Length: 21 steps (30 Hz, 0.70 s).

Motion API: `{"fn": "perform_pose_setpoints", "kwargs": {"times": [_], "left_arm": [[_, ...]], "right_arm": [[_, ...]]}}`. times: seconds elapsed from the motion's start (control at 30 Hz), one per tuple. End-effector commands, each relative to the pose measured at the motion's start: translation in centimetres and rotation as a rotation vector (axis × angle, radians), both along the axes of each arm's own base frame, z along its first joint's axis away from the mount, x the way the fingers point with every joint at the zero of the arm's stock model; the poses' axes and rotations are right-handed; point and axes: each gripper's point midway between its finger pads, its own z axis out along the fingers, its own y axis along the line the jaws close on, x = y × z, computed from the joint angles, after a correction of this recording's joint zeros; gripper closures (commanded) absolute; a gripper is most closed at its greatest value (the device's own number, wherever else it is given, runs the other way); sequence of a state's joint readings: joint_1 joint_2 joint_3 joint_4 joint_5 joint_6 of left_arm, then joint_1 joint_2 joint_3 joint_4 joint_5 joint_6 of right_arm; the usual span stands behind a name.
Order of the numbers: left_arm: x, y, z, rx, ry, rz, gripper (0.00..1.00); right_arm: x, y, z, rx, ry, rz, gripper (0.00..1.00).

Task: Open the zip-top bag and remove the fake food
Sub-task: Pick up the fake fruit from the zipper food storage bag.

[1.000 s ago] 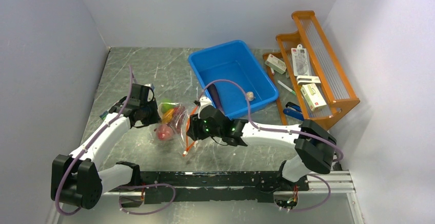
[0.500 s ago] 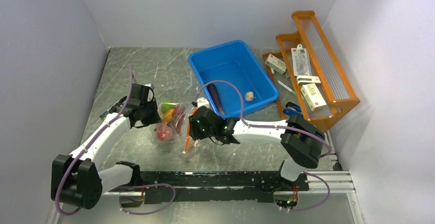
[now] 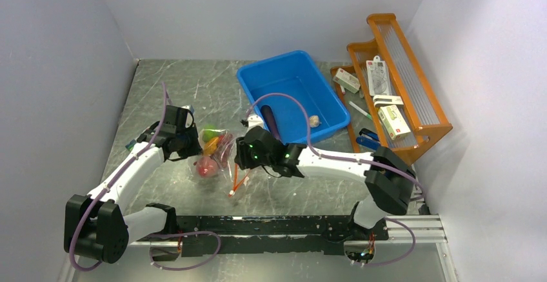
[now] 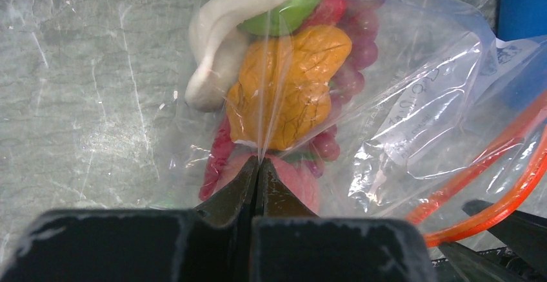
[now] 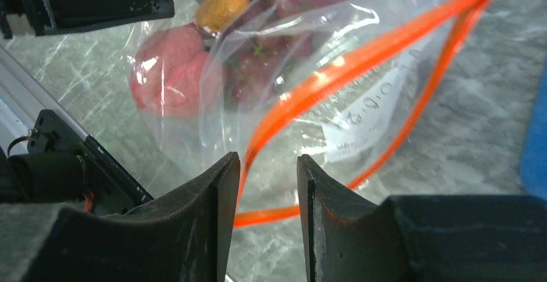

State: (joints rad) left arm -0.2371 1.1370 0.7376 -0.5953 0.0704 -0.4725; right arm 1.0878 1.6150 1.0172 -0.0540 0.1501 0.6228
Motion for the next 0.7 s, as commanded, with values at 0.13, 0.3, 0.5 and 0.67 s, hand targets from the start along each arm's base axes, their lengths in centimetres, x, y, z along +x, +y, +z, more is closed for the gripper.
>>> {"fn": "perform_pose_setpoints", "kwargs": {"times": [0.13, 0.3, 0.5, 0.67], "left_arm": [[0.2, 0.0, 0.4, 0.005, -0.016, 0.003, 0.93], [0.2, 0.0, 0.4, 0.005, -0.019, 0.004, 0.93], [0.2, 0.0, 0.5, 0.005, -0.020, 0.005, 0.93], [0.2, 0.0, 0.4, 0.005, -0.015, 0.005, 0.93]], "right_arm": [[-0.8, -4.1, 1.0, -0.007, -0.033, -0.047, 0.62], [-0.9, -3.9, -0.3, -0.027, 0.000, -0.038, 0.63], [0.4, -1.6, -0.9, -0.015, 0.002, -0.015, 0.64], [1.2, 0.6, -0.7, 0.003, 0.016, 0.015, 0.64]]}}
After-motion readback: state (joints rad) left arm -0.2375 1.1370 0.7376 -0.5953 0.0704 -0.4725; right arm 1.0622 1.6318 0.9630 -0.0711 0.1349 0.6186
